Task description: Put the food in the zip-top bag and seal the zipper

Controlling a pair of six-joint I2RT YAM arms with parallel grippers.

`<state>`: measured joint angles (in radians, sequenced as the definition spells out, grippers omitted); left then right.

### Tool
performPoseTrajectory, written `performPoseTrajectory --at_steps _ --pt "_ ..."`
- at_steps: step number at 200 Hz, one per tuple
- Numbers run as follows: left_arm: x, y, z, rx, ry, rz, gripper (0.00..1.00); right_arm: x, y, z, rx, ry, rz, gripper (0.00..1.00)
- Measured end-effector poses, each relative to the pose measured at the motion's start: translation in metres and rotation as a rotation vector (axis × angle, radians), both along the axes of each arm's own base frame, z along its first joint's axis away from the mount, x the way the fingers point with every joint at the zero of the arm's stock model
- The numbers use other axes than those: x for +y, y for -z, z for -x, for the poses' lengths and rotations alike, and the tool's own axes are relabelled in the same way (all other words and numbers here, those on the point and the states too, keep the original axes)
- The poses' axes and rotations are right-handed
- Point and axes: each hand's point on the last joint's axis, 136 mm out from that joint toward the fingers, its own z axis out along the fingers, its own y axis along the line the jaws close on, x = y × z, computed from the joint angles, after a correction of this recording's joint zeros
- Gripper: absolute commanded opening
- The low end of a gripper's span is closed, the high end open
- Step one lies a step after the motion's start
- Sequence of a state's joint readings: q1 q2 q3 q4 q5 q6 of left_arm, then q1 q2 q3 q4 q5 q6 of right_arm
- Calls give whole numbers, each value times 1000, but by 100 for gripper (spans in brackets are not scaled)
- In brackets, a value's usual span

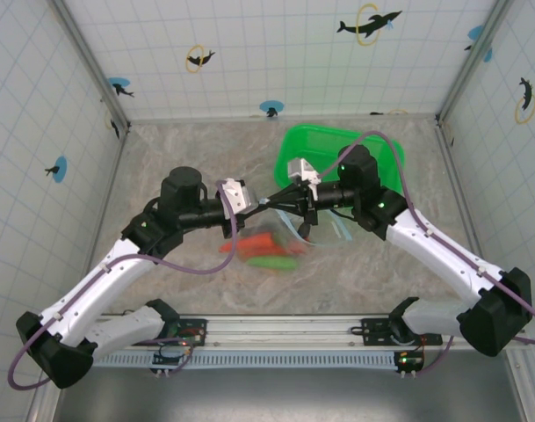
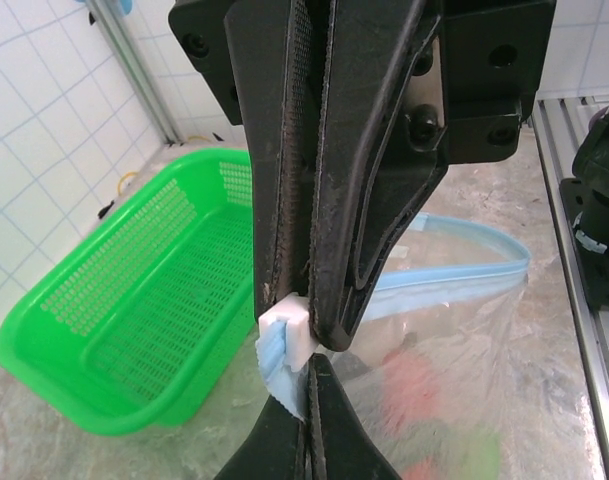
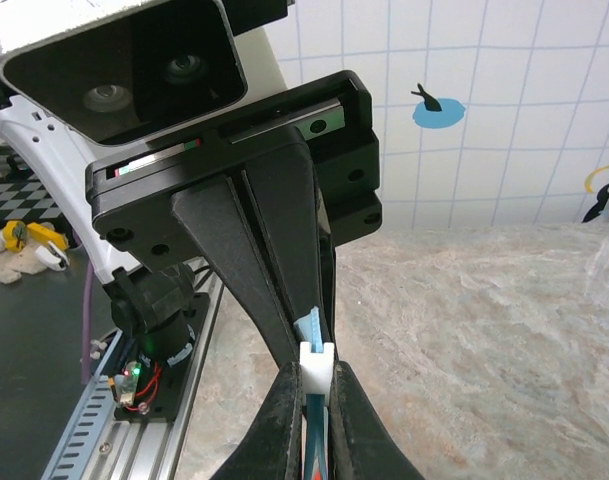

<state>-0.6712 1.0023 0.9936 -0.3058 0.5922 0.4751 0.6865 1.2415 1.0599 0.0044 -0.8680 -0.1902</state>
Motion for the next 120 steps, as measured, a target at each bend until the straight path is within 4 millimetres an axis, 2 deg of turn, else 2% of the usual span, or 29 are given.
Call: performPoseTrajectory --at_steps 120 --pt "8 -3 -1 -70 -50 34 0 -7 7 -2 -46 57 6 0"
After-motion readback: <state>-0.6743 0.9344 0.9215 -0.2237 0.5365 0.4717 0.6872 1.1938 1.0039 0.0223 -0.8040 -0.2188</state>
